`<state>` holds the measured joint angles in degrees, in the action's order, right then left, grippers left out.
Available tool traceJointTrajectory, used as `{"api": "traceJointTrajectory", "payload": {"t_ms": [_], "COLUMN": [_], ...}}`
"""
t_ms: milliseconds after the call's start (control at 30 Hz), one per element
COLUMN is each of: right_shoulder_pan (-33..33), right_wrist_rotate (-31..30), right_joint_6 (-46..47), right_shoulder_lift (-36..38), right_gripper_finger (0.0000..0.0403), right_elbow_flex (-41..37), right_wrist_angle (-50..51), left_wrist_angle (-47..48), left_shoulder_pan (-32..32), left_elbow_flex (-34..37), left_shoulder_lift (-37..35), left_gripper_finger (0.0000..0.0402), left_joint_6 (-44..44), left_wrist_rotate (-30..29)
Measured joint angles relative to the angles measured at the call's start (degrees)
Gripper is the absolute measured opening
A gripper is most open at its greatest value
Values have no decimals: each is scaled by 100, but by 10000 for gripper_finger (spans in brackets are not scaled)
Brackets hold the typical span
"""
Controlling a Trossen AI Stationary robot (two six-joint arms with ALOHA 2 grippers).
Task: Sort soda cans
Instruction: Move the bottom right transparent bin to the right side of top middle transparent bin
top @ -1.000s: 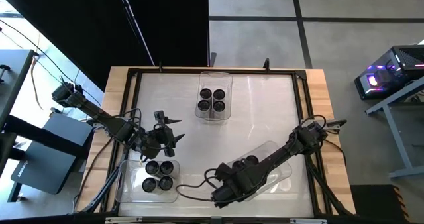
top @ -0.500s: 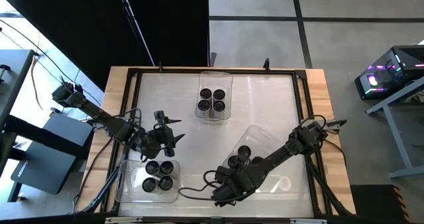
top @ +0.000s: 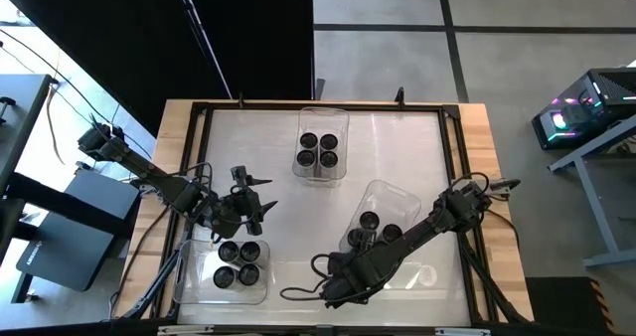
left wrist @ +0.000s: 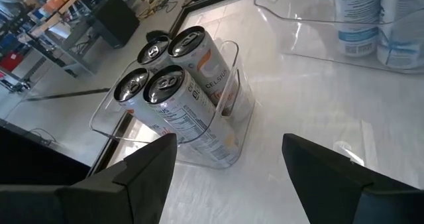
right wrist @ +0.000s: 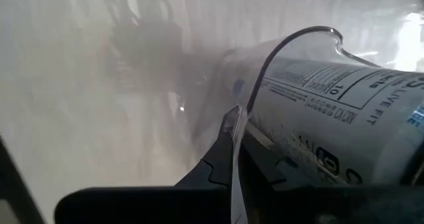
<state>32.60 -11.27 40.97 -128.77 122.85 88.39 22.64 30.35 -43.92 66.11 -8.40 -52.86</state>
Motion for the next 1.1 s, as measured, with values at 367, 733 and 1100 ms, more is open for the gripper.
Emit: {"api": "traceJointTrajectory", "payload": {"t_ms": [367, 733, 1100], "right_shoulder_pan": [-59, -154, -151], "right_wrist_rotate": [-362, -353, -82], "right_joint_6": [-852, -369, -57], "right_shoulder_lift": [9, 13, 50], "right_gripper_finger": [5, 9, 126], "right_elbow_flex": [2, 4, 33], "right_wrist_angle": [158, 17, -43], "left_wrist_angle": [-7, -9, -23], "left_shoulder_pan": [0, 2, 0], "left_elbow_flex": [0, 0, 0], "left_shoulder_lift": [0, 0, 0], "left_gripper_finger": [268, 268, 268], "left_joint_6": [-39, -57, -101], "left_wrist_rotate": [2, 0, 0]}}
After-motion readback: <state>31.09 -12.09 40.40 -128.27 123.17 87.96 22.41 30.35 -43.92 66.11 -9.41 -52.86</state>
